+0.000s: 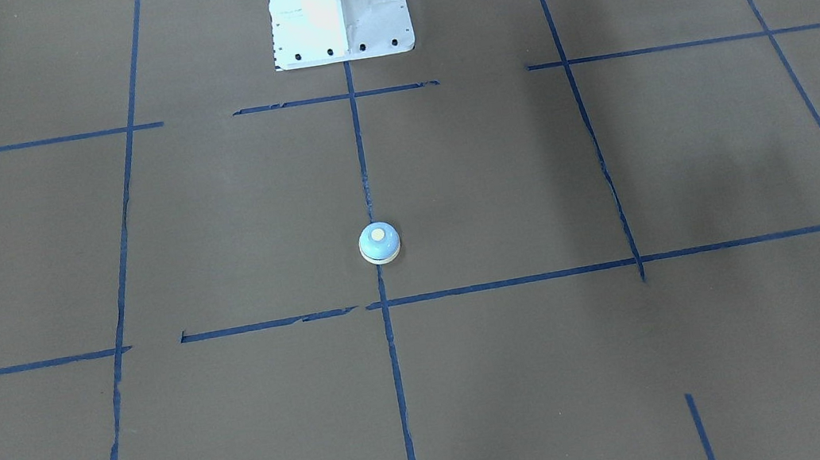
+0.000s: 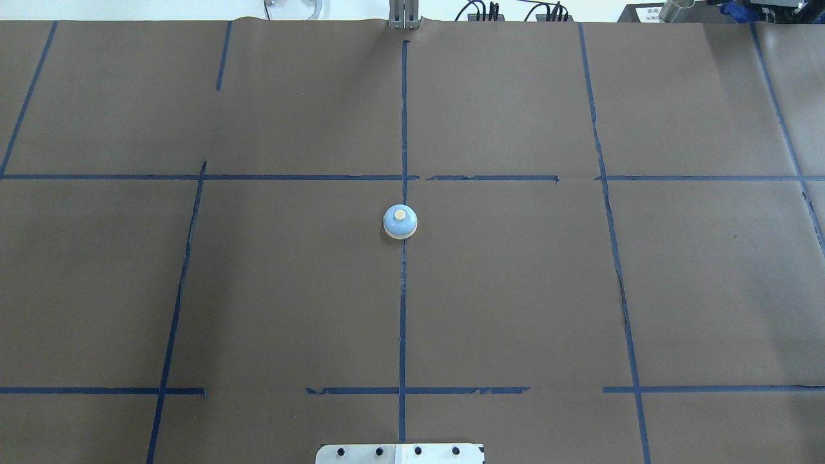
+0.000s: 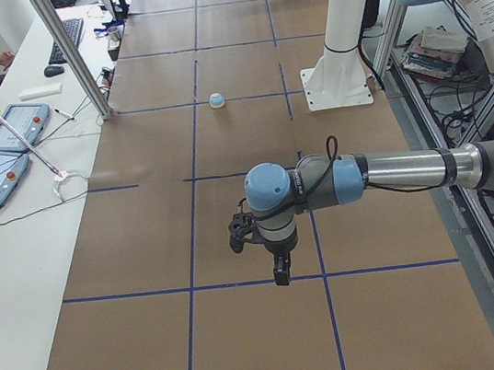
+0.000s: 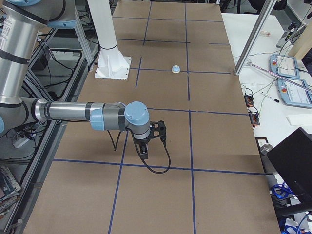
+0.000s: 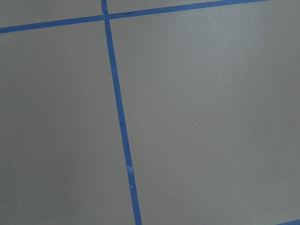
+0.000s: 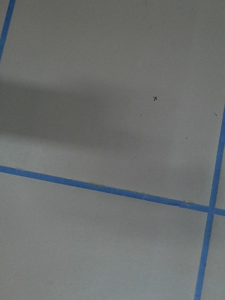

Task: Place and press bell with both arms

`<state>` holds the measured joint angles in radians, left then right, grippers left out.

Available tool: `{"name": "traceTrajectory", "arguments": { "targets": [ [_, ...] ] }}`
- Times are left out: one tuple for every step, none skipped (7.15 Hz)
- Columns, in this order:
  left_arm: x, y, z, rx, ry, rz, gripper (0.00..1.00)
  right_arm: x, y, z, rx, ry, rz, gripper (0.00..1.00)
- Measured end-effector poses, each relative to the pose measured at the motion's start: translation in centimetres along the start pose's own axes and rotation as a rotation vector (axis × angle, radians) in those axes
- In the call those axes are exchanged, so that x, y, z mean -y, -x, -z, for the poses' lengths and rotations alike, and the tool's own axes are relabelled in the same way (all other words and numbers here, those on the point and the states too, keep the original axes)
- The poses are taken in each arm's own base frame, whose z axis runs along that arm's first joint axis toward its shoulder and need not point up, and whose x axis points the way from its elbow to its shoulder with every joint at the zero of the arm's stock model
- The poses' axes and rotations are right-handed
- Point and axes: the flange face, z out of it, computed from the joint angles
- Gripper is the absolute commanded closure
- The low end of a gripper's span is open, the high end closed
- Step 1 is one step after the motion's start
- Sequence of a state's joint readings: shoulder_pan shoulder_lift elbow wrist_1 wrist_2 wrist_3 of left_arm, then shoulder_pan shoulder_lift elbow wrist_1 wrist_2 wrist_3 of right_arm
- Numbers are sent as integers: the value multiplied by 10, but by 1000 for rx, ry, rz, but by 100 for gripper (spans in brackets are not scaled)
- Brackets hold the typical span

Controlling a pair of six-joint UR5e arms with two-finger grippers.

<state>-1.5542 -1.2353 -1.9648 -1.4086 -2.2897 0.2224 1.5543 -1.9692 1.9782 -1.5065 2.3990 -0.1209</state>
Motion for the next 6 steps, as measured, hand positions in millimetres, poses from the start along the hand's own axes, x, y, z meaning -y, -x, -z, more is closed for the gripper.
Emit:
{"name": "traceTrajectory", "arguments": {
  "targets": [
    [1, -2, 2, -2, -4, -3, 0, -1, 0, 0, 1, 0, -1, 0],
    [2, -5, 5, -12, -13, -8, 0, -1, 2, 1, 5, -2, 0, 0],
    [3, -8, 7, -27, -20, -11, 0, -1, 3, 2, 13, -4, 0, 0],
    [3, -9, 7, -34, -23, -12, 0, -2, 2, 0, 17, -1, -3, 0],
    [3, -10, 8, -38, -25, -10, 0, -3, -1, -2, 19, 4, -9, 0],
    [3, -9, 8, -38, -24, -9, 0, -5, -3, -5, 20, 7, -12, 0]
  ]
}}
